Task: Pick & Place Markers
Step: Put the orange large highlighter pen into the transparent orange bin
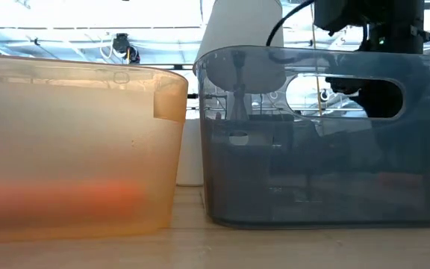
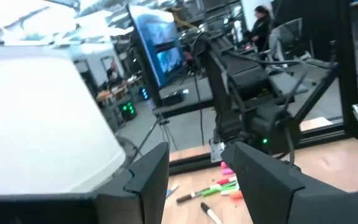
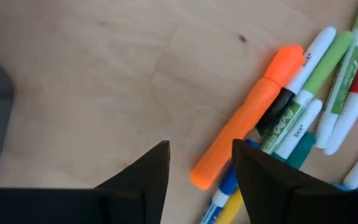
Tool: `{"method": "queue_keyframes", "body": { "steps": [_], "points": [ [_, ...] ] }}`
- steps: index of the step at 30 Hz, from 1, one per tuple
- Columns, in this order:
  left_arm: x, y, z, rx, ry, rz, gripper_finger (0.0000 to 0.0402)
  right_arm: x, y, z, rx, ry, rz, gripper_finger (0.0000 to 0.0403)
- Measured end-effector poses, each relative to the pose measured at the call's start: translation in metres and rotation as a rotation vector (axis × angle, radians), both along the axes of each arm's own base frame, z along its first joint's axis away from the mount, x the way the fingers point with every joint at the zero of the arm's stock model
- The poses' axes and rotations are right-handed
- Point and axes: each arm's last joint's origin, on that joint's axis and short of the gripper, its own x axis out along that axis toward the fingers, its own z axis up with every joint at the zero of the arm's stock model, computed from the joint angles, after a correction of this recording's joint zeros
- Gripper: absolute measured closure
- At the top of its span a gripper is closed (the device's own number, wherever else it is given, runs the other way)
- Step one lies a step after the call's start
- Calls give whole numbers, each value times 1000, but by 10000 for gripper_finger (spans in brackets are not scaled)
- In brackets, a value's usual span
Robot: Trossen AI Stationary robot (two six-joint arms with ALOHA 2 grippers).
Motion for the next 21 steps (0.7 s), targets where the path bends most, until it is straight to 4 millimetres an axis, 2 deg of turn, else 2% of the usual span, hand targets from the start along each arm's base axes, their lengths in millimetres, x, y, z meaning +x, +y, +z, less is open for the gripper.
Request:
{"method": "queue_keyframes", "body": {
  "steps": [11, 21],
  "points": [
    [3, 1, -2, -53, 4, -1, 217, -15, 2, -19, -16, 43, -155, 265],
    [3, 1, 0, -68, -22, -4, 217, -19, 7, -49, 35, -86, -151, 270]
  ]
}}
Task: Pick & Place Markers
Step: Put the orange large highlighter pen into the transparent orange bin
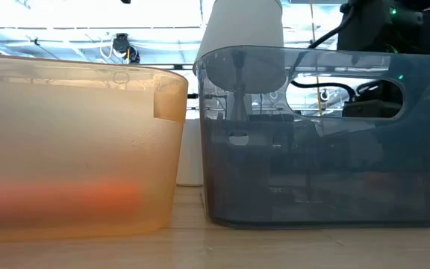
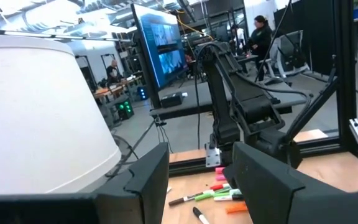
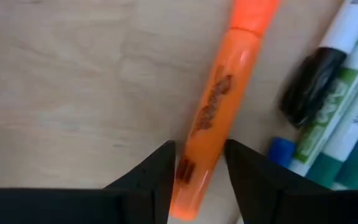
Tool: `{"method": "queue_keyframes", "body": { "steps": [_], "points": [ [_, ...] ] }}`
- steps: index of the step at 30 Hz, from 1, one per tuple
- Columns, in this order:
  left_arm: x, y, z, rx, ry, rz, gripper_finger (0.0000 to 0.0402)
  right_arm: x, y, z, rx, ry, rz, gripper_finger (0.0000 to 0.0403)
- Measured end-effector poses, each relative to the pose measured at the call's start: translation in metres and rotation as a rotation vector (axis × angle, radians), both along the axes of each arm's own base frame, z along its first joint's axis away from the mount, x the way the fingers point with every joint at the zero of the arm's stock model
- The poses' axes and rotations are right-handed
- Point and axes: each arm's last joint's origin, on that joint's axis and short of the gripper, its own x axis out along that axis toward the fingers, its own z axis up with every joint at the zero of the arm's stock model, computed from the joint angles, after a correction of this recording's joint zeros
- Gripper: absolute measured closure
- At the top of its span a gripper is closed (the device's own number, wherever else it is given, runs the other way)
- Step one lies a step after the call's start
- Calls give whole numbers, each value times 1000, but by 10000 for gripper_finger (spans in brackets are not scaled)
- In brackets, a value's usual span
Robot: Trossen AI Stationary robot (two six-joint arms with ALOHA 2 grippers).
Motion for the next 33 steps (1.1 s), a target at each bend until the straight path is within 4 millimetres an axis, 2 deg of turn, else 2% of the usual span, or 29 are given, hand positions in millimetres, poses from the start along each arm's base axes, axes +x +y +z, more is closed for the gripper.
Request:
{"method": "queue_keyframes", "body": {
  "steps": [9, 16, 19, 23, 29, 33],
  "points": [
    [0, 0, 0, -56, -1, -6, 217, -12, -4, -13, -46, 22, 20, 288],
    [0, 0, 0, -76, -2, -10, 217, -13, -2, -13, -88, 22, 120, 348],
    [0, 0, 0, -141, -11, -17, 218, -11, -1, -11, -102, 13, 193, 354],
    [0, 0, -1, -184, -3, -22, 217, -7, 0, 6, -221, -89, 266, 354],
    [0, -1, -4, -188, 29, -22, 217, 3, 4, 54, -427, -418, 383, 354],
    [1, -2, -6, -175, 49, -84, 217, 12, 11, 82, -656, -622, 510, 354]
  ]
}}
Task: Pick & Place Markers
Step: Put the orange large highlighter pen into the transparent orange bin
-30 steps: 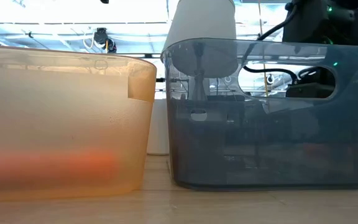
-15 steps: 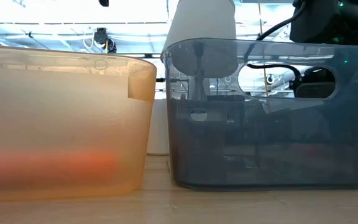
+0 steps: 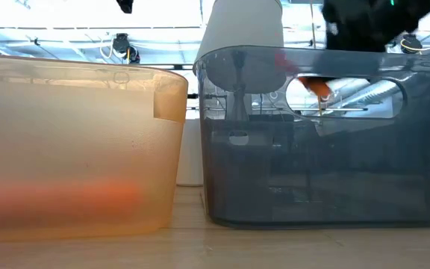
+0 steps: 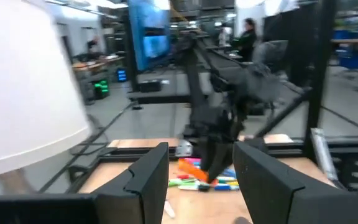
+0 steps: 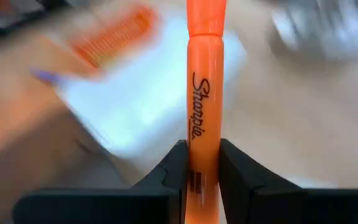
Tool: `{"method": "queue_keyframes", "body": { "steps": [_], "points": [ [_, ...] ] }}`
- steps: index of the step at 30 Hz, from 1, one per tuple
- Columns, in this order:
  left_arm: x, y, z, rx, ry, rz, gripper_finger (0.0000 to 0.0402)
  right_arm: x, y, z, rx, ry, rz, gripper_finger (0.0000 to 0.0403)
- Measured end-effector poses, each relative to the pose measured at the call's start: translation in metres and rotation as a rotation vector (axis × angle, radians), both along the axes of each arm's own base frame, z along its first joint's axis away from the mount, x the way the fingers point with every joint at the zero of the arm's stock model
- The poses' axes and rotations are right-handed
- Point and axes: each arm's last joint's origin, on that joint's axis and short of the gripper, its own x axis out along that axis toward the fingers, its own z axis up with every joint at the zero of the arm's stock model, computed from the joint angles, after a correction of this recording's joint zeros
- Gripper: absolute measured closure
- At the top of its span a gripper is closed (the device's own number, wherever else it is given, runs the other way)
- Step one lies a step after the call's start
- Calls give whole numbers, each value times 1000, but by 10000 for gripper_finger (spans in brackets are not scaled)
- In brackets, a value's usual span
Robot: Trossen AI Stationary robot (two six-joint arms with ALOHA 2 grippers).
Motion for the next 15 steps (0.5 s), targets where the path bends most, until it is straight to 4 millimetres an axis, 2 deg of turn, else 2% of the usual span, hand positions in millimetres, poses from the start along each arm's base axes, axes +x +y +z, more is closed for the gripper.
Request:
{"method": "queue_keyframes", "body": {
  "steps": [6, 10, 15],
  "points": [
    [23, -9, -11, 25, -20, -196, 217, 21, 16, 23, -267, -238, 280, 354],
    [47, -14, -24, 47, -64, -233, 217, 30, 24, 24, -337, -372, 461, 354],
    [74, -18, -43, 33, -140, -241, 218, 36, 28, 16, -416, -374, 545, 354]
  ]
}}
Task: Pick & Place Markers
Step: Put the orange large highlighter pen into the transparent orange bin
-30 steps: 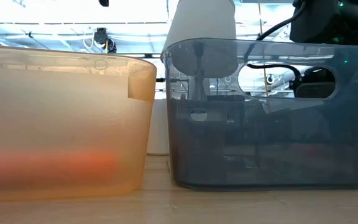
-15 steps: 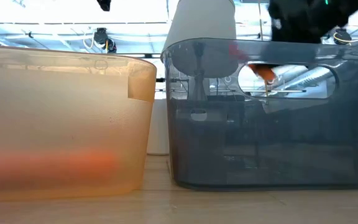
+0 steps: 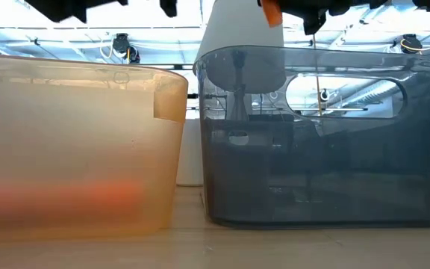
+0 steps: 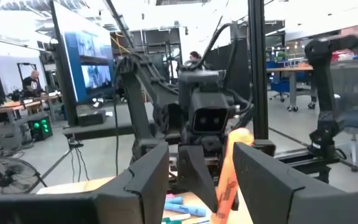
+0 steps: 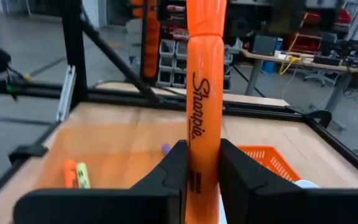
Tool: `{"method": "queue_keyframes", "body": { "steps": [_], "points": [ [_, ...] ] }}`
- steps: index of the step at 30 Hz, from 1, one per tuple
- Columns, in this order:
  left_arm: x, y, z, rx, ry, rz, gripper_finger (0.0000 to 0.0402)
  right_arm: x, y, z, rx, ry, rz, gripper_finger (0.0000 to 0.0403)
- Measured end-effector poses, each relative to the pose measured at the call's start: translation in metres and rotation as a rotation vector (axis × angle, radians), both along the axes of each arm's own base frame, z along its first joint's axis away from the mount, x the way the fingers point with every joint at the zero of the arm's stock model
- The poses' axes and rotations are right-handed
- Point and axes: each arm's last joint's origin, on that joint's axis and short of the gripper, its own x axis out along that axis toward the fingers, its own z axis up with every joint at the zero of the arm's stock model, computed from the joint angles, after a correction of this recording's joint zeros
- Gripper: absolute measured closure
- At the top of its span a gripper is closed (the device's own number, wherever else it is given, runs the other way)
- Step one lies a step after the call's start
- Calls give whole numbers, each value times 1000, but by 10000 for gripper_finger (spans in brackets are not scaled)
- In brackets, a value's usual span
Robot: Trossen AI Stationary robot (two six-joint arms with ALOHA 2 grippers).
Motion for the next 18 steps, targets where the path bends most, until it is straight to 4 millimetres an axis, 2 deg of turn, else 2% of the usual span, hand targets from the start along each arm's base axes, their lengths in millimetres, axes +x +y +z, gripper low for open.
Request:
{"method": "queue_keyframes", "body": {
  "steps": [4, 10, 14, 18],
  "points": [
    [15, -6, -20, 13, 10, -13, 217, 1, 1, -1, -28, 0, 4, 354],
    [26, -18, -44, 18, 70, -46, 217, -1, 7, -1, -41, -7, 73, 354],
    [29, -28, -53, 38, 92, -76, 217, -2, 10, -1, -65, -10, 88, 354],
    [35, -40, -50, 41, 47, -99, 218, -2, 11, 2, -86, -30, 92, 354]
  ]
}}
